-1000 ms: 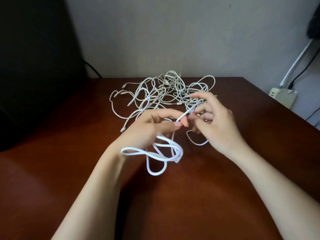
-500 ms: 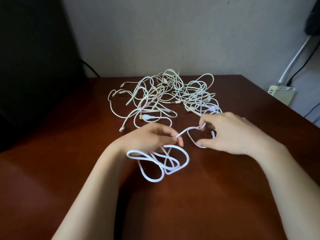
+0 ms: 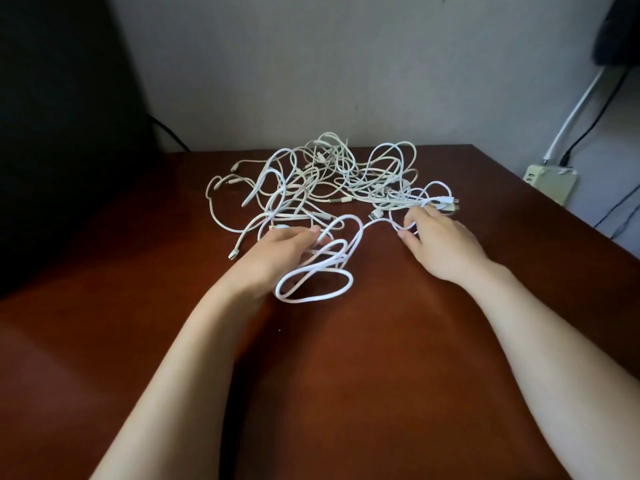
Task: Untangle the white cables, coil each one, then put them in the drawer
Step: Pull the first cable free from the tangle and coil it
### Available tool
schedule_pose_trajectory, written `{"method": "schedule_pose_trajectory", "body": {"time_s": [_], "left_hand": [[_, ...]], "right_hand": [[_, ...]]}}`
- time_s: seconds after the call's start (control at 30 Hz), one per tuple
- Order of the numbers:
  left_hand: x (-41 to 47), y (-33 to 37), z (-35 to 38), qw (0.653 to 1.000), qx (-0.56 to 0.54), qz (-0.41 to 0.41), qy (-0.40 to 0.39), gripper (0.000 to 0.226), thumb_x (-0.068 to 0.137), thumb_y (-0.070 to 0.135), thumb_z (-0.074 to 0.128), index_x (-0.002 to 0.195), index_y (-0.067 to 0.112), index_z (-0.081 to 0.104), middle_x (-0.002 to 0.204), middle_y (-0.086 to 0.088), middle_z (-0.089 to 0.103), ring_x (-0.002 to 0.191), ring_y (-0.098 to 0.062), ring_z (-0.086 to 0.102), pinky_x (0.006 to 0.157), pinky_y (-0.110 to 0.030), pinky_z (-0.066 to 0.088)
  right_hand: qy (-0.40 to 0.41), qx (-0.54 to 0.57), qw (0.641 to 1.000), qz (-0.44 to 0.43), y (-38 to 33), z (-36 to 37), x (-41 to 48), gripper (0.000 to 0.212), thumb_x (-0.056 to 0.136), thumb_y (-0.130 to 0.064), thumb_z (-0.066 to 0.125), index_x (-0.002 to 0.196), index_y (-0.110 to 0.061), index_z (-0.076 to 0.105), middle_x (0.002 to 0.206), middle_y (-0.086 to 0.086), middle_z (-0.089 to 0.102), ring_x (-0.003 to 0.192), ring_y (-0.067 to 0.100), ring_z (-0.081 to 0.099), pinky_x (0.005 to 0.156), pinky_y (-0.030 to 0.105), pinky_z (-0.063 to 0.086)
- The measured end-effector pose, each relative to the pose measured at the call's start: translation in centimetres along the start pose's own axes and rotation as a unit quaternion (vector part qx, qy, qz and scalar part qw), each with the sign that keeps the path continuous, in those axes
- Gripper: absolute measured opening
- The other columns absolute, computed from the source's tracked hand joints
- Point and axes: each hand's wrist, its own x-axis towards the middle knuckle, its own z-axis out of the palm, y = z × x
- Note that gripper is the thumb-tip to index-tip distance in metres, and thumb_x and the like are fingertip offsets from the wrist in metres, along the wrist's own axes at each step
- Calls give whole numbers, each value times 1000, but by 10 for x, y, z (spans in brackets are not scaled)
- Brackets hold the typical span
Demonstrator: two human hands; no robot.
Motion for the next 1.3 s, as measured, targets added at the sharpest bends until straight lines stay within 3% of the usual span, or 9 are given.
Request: {"method": "schedule_pose_trajectory", "body": {"time_s": [0.2, 0.4, 0.5, 0.63, 0.73, 0.9, 1.03, 1.2, 1.3], "left_hand": [[2, 4, 2, 994, -105, -35, 17, 29, 101, 28, 41, 87, 12, 61, 41, 10, 55, 33, 2, 46, 36, -9, 33], [4, 4, 3, 986, -157, -53, -8, 22, 97, 25, 47, 91, 16, 66, 50, 10, 59, 37, 1, 46, 37, -10, 33], [6, 0, 3, 988, -147, -38, -7, 20, 94, 21, 55, 103, 9, 68, 71, 5, 63, 55, -5, 45, 43, -12, 33], [6, -4, 5, 991, -130, -21, -3, 11, 94, 16, 56, 100, 12, 64, 63, 11, 58, 43, 0, 40, 41, -11, 35], [8, -5, 8, 990, -141, -21, -17, 13, 93, 16, 57, 103, 10, 63, 61, 8, 51, 42, 0, 41, 41, -12, 36], [8, -6, 14, 986, -151, -15, -74, 19, 97, 5, 46, 107, 5, 62, 68, 1, 56, 46, -3, 46, 43, -13, 40], [4, -7, 19, 985, -140, 1, -96, 23, 97, -1, 44, 108, 4, 64, 76, 0, 64, 50, -2, 53, 47, -12, 46], [2, -10, 22, 987, -111, 42, -112, 25, 98, 2, 44, 106, 13, 66, 89, -4, 65, 72, -10, 57, 64, -17, 46], [2, -10, 23, 987, -99, 67, -109, 30, 99, 2, 41, 109, 18, 65, 91, -2, 68, 86, -13, 61, 75, -20, 47]], "right_hand": [[22, -14, 999, 32, -1, -2, 2, 30, 98, -37, 45, 119, -17, 52, 128, 5, 52, 121, 27, 48, 94, 39, 38], [88, -15, 996, 17, -11, -21, -8, 27, 96, -40, 48, 111, -20, 57, 118, 2, 59, 105, 31, 57, 72, 33, 35], [155, -9, 988, 3, -14, -31, -14, 20, 95, -37, 51, 99, -21, 62, 104, 2, 66, 94, 34, 61, 67, 30, 33], [242, 42, 969, 17, -11, -45, -20, 19, 92, -34, 57, 83, -20, 66, 82, 5, 69, 82, 36, 63, 65, 33, 42], [281, 48, 957, 59, 2, -53, -20, 20, 93, -33, 57, 87, -17, 67, 86, 11, 68, 84, 39, 61, 67, 37, 44], [186, 30, 963, 191, 32, -53, -19, 21, 95, -33, 55, 87, -18, 67, 92, 14, 66, 92, 39, 60, 70, 35, 41], [87, 47, 966, 238, 39, -52, -21, 32, 95, -37, 52, 76, -18, 68, 72, 5, 68, 80, 30, 62, 68, 31, 44], [260, 92, 959, 68, 14, -51, -21, 33, 96, -42, 48, 86, -17, 67, 57, 0, 54, 65, 32, 55, 63, 34, 43], [268, 191, 941, -83, -15, -46, -26, 33, 93, -44, 46, 85, -20, 69, 65, -7, 60, 64, 20, 55, 61, 32, 45]]}}
